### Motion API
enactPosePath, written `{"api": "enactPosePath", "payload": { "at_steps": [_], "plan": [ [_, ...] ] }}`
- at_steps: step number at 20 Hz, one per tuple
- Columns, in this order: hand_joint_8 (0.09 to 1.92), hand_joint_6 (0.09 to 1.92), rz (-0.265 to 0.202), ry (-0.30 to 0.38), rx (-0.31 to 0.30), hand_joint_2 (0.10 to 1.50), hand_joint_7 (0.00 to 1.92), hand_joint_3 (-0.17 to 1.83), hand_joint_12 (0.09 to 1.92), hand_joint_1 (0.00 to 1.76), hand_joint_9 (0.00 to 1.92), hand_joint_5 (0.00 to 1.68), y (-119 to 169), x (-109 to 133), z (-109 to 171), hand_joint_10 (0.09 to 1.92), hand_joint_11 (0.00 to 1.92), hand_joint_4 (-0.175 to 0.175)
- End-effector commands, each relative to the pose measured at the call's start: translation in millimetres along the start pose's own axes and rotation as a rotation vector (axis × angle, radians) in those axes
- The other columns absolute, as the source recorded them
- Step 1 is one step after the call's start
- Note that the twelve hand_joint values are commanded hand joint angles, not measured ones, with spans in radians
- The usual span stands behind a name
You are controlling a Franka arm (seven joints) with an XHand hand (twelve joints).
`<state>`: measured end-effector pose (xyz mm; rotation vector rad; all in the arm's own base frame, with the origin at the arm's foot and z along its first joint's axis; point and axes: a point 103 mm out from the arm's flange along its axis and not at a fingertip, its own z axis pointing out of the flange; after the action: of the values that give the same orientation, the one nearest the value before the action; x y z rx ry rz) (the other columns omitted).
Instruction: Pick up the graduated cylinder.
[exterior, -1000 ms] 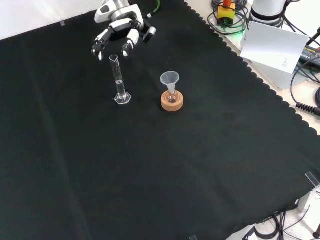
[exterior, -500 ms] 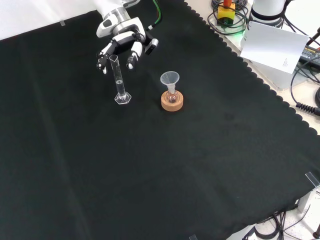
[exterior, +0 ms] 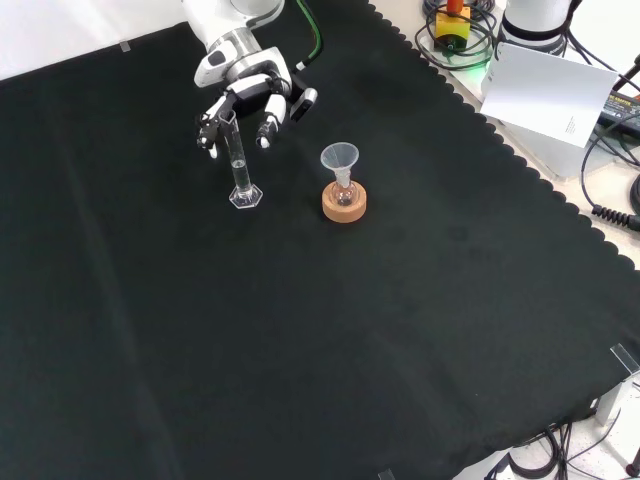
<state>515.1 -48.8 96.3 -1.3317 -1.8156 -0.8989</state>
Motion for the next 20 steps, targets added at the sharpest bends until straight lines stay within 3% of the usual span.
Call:
{"api": "enactPosePath", "payload": {
  "at_steps": [1,8,13,20],
  "plan": [
    [0.65,0.09,-0.017,0.011,-0.015,0.97,0.40,-0.17,1.31,1.05,0.58,0.51,4,0,4,0.57,0.26,-0.050],
    [0.64,0.09,-0.027,0.004,-0.010,0.98,0.44,-0.17,1.31,1.08,0.62,0.55,9,6,21,0.57,0.28,-0.043],
    [0.62,0.10,-0.014,0.033,-0.024,0.98,0.47,-0.17,1.30,1.09,0.65,0.60,7,-4,13,0.54,0.31,-0.037],
    [0.61,0.14,-0.008,0.007,-0.024,0.99,0.49,-0.17,1.28,1.10,0.69,0.65,11,-7,16,0.53,0.36,-0.031]
  ]
}}
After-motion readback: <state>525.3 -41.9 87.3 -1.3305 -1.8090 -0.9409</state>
